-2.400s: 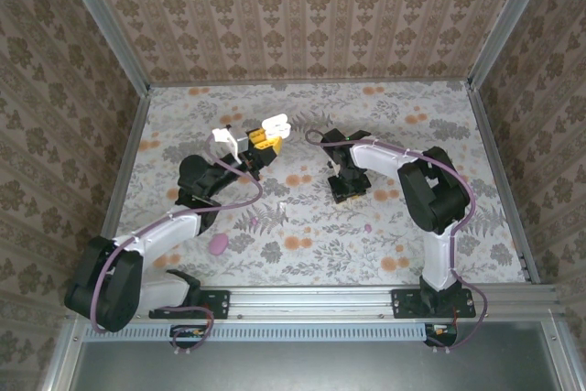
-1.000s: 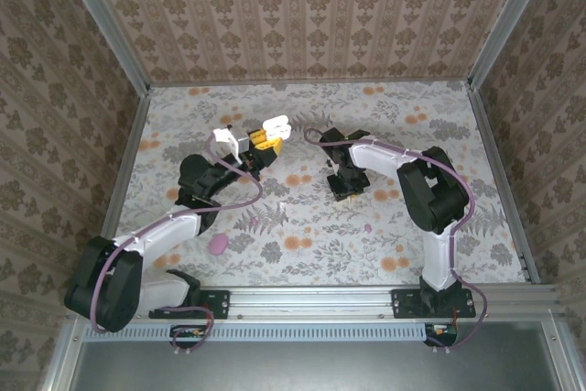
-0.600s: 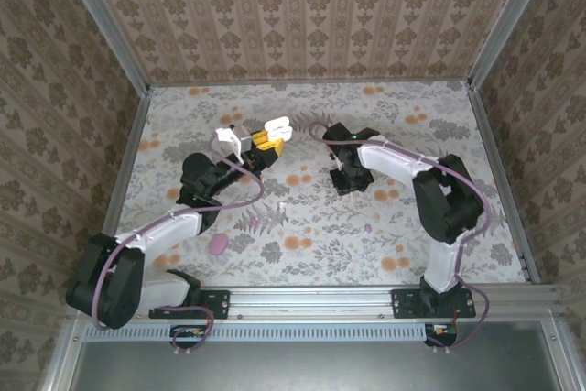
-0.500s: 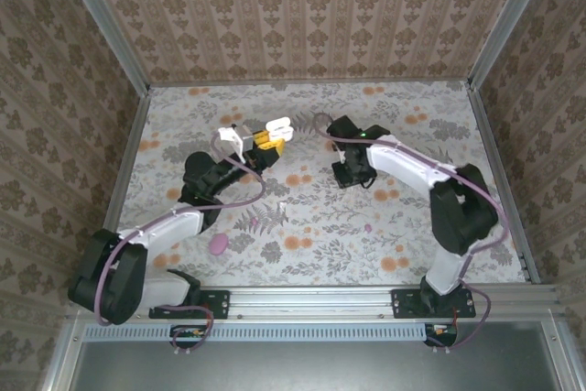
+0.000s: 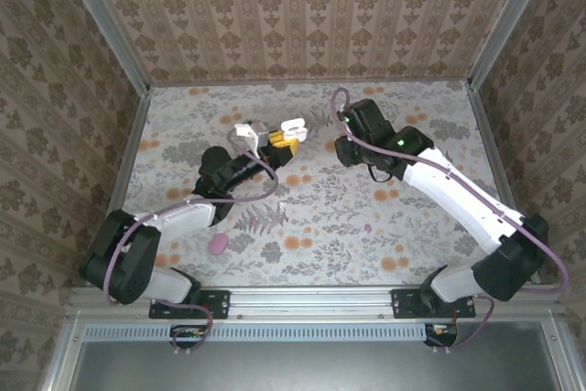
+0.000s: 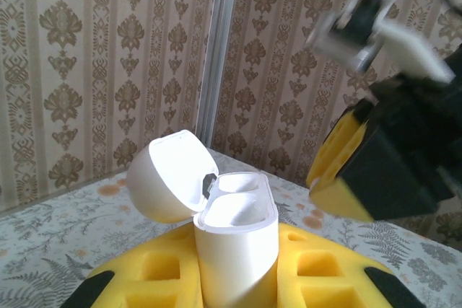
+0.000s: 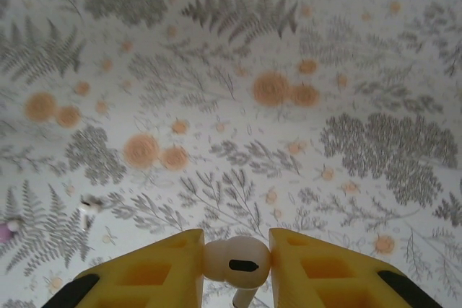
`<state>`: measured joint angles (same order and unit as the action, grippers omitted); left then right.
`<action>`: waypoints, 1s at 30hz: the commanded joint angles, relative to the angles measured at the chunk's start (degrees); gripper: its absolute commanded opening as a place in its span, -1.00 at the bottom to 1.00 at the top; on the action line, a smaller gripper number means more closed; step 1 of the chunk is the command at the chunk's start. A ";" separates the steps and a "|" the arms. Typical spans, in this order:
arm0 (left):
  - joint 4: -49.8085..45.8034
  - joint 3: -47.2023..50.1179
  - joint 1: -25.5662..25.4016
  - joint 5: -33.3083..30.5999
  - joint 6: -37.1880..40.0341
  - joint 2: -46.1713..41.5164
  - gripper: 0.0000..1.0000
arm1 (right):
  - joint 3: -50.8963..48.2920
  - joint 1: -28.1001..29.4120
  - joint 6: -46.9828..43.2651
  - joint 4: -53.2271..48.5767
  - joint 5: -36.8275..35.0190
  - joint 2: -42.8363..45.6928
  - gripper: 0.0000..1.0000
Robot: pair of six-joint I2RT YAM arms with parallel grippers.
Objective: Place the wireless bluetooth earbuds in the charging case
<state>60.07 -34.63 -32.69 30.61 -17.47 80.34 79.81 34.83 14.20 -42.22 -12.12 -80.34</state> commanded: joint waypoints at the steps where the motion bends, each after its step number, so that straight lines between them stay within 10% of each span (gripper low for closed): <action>1: 3.34 -2.26 -0.86 -0.29 -1.93 0.78 -0.70 | 3.30 1.34 -1.58 3.34 -3.33 3.59 -0.41; 30: 4.17 -4.22 -3.43 2.36 -1.44 0.17 -0.70 | 7.17 7.05 -3.56 15.44 0.84 1.02 -0.41</action>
<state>62.17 -36.97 -35.66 31.97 -18.09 81.41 84.97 41.43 11.27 -28.62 -12.73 -78.85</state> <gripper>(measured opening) 0.213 0.293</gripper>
